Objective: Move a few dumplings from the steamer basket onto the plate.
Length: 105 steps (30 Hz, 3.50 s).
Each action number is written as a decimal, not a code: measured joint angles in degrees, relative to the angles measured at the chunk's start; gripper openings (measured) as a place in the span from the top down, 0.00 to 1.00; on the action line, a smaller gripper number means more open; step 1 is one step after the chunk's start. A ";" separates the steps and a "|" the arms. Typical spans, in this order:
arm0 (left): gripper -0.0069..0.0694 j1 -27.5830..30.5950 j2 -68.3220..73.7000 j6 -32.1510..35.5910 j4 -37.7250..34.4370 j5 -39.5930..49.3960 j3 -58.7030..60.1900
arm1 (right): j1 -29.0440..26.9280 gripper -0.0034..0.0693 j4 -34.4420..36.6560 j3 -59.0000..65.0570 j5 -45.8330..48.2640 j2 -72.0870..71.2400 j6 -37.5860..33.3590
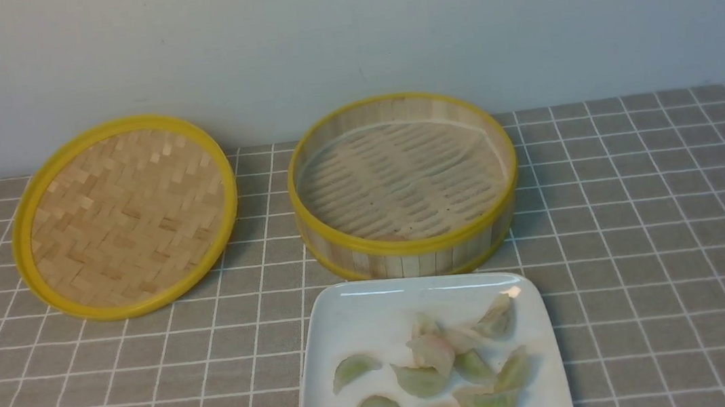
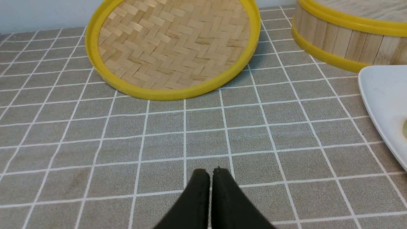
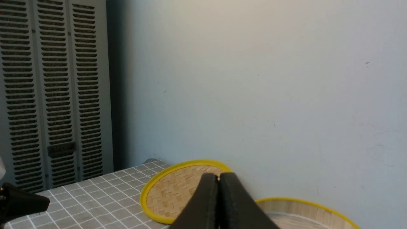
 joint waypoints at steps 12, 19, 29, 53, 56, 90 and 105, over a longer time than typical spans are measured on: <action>0.92 0.00 0.00 0.00 0.00 0.00 0.00 | -31.55 0.97 0.00 16.90 0.24 -0.90 2.53; 0.92 0.00 0.00 0.00 0.00 0.00 0.00 | -42.22 0.97 0.60 21.13 4.08 -2.65 2.79; 0.92 0.00 0.00 0.00 0.00 0.00 0.00 | -43.19 0.97 1.00 20.95 5.28 -2.78 2.79; 0.92 0.00 0.00 0.00 0.00 0.00 0.00 | -43.19 0.97 1.00 20.95 5.28 -2.78 2.79; 0.92 0.00 0.00 0.00 0.00 0.00 0.00 | -43.19 0.97 1.00 20.95 5.28 -2.83 2.79; 0.92 0.00 0.00 0.00 0.00 0.00 0.00 | -43.19 0.97 1.00 20.95 5.28 -2.83 2.79; 0.92 0.00 0.00 0.00 0.00 0.00 0.00 | -43.19 0.97 1.00 20.95 5.28 -2.88 2.79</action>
